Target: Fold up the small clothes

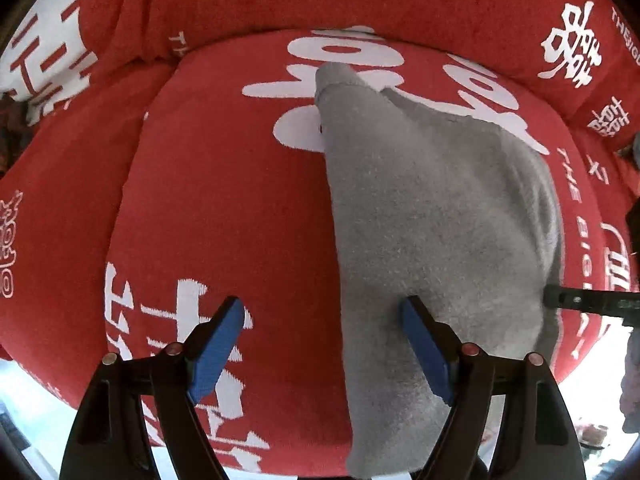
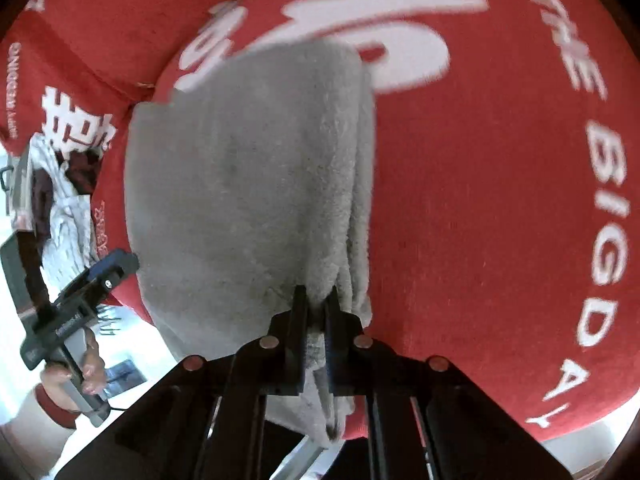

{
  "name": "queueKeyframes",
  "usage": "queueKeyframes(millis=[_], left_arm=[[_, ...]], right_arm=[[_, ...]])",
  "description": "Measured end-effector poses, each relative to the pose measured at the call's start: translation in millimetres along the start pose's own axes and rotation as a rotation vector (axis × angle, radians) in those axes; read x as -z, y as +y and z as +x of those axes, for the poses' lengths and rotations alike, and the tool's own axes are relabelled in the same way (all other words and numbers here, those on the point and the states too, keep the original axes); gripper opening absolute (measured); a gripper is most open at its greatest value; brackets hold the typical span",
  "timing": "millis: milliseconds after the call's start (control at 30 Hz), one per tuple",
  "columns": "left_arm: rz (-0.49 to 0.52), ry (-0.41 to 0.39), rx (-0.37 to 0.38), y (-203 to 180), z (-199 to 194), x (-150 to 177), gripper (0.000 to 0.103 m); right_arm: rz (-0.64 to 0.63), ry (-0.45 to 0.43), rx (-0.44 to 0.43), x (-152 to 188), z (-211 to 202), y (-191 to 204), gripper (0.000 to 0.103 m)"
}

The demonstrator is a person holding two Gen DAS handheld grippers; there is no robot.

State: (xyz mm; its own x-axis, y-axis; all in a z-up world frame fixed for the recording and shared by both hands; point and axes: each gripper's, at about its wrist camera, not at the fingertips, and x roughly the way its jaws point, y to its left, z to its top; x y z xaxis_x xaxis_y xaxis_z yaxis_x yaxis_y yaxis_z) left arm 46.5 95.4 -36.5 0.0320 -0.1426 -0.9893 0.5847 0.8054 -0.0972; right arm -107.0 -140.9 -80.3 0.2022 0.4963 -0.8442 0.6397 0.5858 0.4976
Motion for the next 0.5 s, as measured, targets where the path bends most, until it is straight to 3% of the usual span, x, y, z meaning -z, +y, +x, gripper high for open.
queueKeyframes(millis=[167,367,500], left_arm=[[-0.046,0.02,0.013,8.3,-0.1,2.3,0.088],[-0.012,0.049,-0.022,2.3,-6.0,2.1,0.088],[-0.032,0.065,-0.031,1.0,-6.9,0.7,0.088]], right_arm=[[-0.086,-0.024,0.107,6.3,-1.8,20.2,0.007],[-0.133,-0.029,0.243,14.6,-4.6,40.5,0.008],[-0.088,-0.012,0.24,16.0,-8.3,32.5,0.008]])
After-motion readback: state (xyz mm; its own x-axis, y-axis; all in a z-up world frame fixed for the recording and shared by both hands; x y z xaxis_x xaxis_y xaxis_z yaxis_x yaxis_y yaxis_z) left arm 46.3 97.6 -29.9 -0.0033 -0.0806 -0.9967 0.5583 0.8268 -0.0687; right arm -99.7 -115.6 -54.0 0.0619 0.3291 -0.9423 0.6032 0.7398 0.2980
